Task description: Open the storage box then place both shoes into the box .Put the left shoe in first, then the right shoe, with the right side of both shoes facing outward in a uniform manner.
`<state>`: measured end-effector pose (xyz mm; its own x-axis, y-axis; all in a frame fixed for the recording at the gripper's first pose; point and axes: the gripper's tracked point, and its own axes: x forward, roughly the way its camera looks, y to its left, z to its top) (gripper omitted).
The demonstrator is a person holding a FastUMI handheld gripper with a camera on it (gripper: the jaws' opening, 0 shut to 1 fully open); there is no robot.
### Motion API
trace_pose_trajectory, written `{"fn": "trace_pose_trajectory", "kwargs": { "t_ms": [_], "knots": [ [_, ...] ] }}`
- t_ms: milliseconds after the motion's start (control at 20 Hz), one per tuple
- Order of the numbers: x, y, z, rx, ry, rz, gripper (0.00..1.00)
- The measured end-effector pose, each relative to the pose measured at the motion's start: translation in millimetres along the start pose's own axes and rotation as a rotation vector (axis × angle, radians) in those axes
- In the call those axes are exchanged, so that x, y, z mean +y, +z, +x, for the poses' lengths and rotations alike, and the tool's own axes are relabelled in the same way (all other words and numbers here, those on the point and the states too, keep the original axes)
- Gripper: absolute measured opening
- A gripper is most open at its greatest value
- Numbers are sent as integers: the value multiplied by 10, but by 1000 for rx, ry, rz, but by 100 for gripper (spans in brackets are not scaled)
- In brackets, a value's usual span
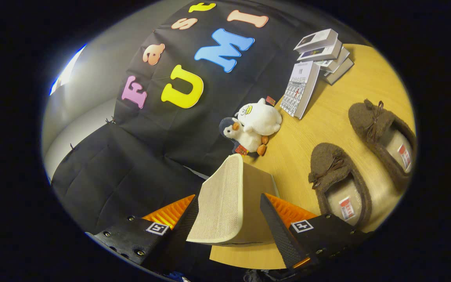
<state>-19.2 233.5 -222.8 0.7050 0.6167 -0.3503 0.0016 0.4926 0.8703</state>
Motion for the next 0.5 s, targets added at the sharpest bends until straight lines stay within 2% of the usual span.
{"fn": "trace_pose_trajectory", "kwargs": {
  "t_ms": [300, 500],
  "knots": [
    [-62, -298, 223, 92, 33, 141, 97],
    [-94, -425, 283, 126, 33, 227, 93]
  ]
}}
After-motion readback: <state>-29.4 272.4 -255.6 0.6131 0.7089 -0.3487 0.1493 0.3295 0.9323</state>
